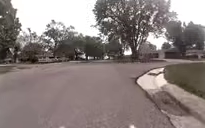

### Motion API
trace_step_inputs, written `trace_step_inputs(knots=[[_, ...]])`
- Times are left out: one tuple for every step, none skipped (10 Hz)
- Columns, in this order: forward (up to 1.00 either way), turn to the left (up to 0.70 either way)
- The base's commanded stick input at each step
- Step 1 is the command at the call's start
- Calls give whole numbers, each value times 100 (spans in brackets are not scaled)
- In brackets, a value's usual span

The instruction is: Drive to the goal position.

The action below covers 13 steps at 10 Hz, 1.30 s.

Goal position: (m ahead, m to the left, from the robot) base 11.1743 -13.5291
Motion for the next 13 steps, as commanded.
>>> trace_step_inputs(knots=[[50, 0], [50, 0], [50, 0], [50, 0], [50, 0], [50, 0], [50, 0], [50, 0], [50, 0], [50, 0], [50, 0], [50, 0], [50, 0]])
